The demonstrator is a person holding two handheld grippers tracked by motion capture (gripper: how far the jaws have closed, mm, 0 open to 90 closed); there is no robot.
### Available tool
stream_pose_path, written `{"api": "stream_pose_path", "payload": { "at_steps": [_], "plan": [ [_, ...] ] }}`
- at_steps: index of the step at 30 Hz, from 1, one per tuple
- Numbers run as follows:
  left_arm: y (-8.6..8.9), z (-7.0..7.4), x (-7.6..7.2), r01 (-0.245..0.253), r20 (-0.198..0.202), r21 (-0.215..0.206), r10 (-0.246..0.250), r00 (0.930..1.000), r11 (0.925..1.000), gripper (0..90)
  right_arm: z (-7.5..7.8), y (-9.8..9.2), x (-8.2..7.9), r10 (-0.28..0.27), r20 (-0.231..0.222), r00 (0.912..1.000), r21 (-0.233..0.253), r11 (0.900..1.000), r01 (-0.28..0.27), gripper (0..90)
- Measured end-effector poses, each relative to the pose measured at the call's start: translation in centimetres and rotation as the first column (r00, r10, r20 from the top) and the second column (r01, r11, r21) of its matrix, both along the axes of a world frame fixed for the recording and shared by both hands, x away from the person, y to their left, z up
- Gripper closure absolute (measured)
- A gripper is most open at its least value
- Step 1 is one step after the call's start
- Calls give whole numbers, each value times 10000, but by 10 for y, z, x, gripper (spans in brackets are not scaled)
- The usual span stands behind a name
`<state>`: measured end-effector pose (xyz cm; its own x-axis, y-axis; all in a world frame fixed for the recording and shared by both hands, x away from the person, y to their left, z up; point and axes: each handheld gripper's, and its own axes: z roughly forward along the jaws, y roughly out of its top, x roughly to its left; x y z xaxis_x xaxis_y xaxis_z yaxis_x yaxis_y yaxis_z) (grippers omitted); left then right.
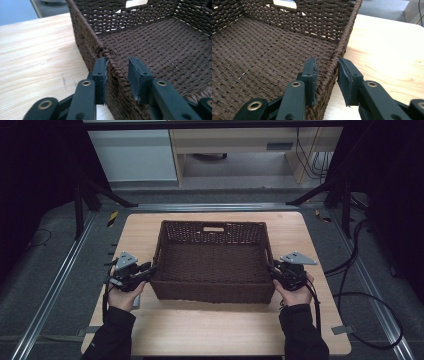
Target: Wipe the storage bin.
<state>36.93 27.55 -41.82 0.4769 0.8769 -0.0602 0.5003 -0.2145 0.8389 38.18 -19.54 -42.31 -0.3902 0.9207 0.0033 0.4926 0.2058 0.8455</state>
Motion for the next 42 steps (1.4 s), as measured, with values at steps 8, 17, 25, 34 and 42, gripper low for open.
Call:
{"api": "stream_pose_path", "payload": {
  "at_steps": [8,17,25,34,42],
  "plan": [
    [-4,-1,-16,-33,171,112,31,9998,9999,719,0,-3,-9,-32,-70,10000,72,10000,32,695],
    [-7,-1,-34,-53,178,185,49,9998,9998,717,5,-9,-23,157,-99,9998,149,9998,-156,623],
    [-7,-3,-34,-136,225,15,135,9997,9999,716,-1,-7,-6,118,-292,9995,-79,9999,-121,638],
    [-9,-3,-35,-133,320,2,133,9994,9999,709,-3,-5,-6,103,-403,9991,-225,9997,-113,705],
    [-1,6,-38,0,604,-331,20,9982,9995,565,0,-12,-10,45,-518,9986,-224,9997,-57,710]
  ]
}}
